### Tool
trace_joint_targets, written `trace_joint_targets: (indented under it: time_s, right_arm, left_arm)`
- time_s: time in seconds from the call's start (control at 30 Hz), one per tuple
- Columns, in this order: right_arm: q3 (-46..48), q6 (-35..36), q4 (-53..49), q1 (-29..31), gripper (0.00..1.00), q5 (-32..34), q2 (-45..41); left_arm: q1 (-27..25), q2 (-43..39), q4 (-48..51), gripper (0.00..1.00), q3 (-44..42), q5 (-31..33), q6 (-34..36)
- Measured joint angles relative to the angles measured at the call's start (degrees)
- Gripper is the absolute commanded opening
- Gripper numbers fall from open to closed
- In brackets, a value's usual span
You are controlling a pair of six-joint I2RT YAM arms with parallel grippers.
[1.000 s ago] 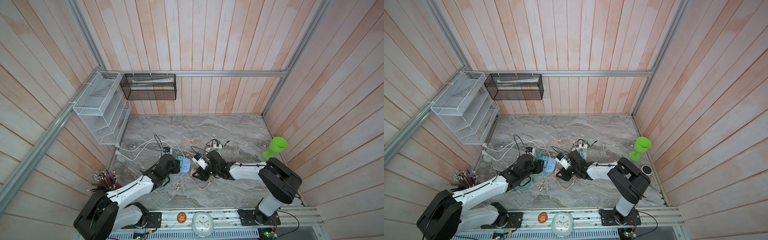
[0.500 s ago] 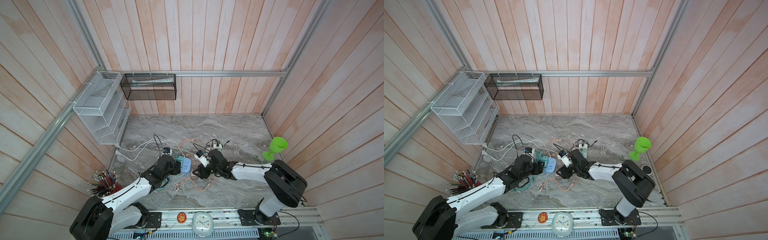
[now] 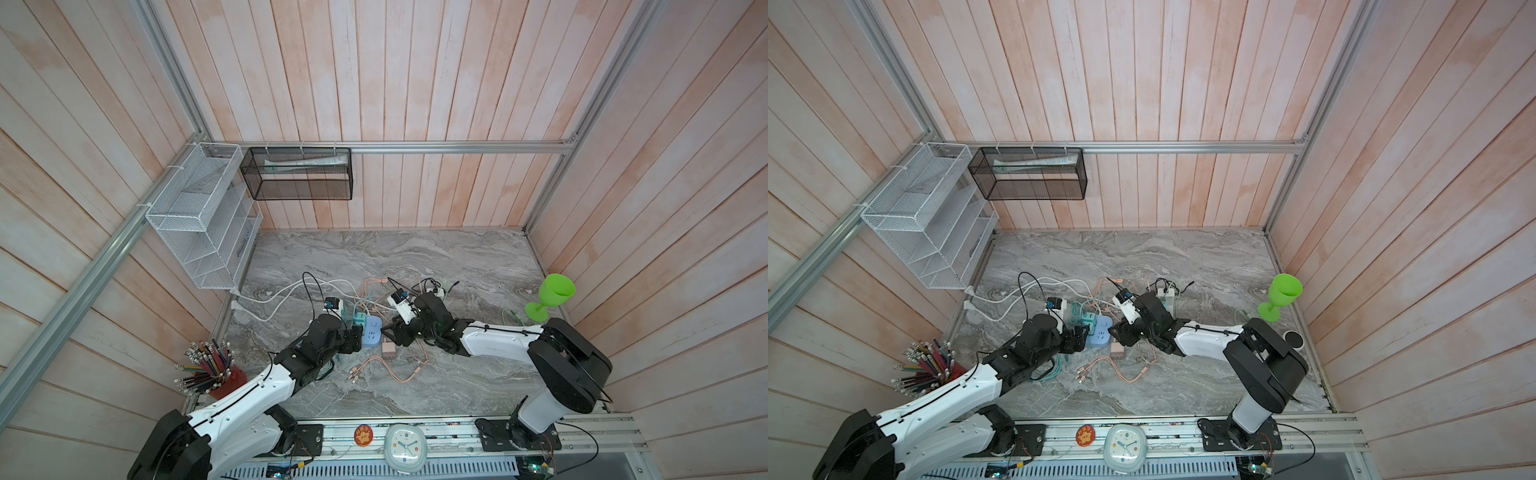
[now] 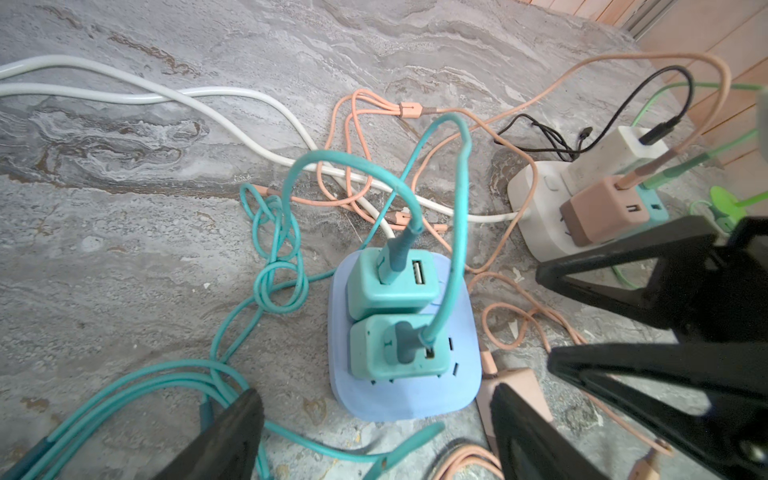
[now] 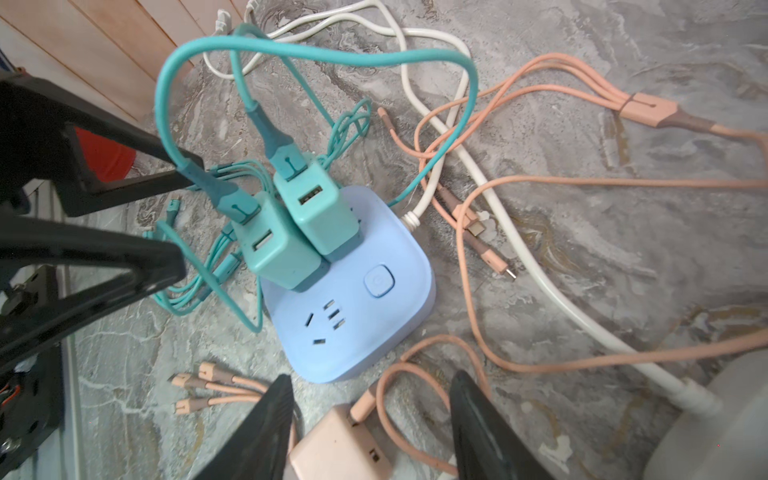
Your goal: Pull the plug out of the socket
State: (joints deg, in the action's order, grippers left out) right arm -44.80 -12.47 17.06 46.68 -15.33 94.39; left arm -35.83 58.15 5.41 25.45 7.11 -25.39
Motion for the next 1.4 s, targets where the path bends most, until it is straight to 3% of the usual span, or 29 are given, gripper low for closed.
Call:
trace_joint_targets:
  time_s: [0.3, 0.4, 1.13, 1.4]
  right_arm:
    - [-7.52, -1.29, -1.27, 0.00, 0.58, 0.33, 7.04]
    - [-8.46, -1.79, -2.21, 0.00, 0.58, -0.09, 8.07]
    - [-10.32, -4.50, -6.12, -0.76, 0.58, -5.18, 11.74]
    - [-12.07, -5.16, -6.56, -0.76, 0.58, -5.75, 14.29]
  left_arm:
    - [-1.62, 6.67, 0.28, 0.77, 2.23, -0.72, 3.23]
    - [-2.36, 8.28, 0.20, 0.69, 2.97, -0.72, 3.76]
    - [-2.78, 14.93, 0.74, 0.63, 5.95, 3.50, 3.26]
    - [-2.84, 16.06, -0.26, 0.54, 5.99, 3.43, 2.93]
